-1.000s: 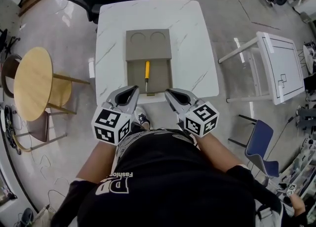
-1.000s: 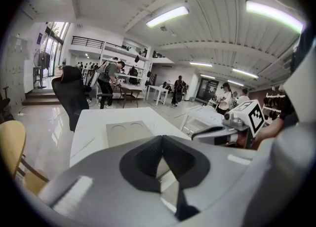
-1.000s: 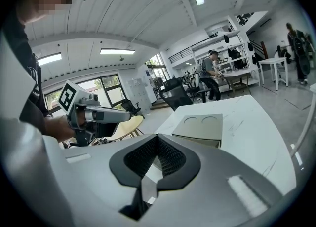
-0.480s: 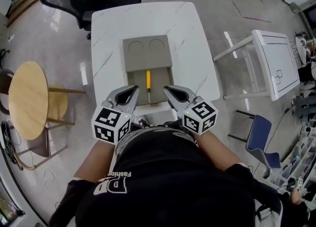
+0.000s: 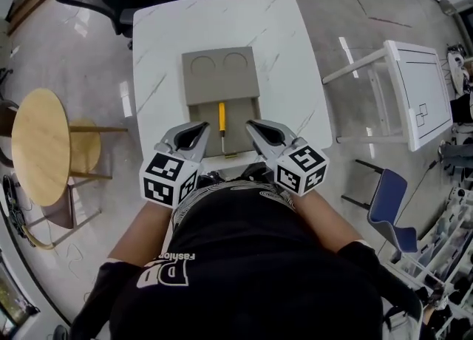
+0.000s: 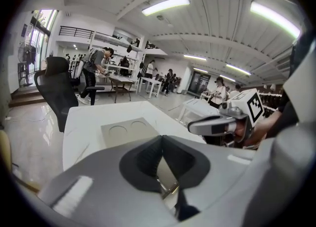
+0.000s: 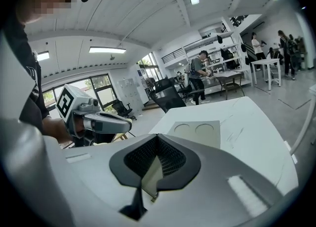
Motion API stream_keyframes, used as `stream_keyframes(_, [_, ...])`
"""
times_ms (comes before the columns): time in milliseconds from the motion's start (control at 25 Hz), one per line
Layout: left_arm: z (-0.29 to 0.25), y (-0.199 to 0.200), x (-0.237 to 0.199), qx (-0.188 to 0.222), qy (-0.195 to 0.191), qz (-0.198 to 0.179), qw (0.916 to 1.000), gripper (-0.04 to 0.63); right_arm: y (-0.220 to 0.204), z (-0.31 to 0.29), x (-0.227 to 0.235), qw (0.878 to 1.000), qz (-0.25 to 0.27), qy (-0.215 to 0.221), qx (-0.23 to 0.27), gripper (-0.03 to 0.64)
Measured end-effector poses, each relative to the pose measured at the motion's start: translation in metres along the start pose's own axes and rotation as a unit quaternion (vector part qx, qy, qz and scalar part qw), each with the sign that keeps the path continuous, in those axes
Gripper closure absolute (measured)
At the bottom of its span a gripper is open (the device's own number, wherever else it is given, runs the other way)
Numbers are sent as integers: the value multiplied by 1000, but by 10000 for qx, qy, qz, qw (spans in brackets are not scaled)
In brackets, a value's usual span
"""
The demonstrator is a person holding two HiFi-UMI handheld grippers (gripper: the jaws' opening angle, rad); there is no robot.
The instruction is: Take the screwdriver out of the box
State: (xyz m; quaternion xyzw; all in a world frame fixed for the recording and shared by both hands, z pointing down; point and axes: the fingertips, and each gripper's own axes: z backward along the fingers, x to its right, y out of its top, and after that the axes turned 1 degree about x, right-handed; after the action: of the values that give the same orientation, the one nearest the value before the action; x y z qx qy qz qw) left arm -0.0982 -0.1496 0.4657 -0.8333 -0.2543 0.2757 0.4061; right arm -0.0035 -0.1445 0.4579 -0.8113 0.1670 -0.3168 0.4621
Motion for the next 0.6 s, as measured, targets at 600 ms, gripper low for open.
stream_keyframes(600, [-24, 17, 0, 41, 681, 286, 9973, 537, 13, -8, 33, 9975, 177, 634, -269, 620])
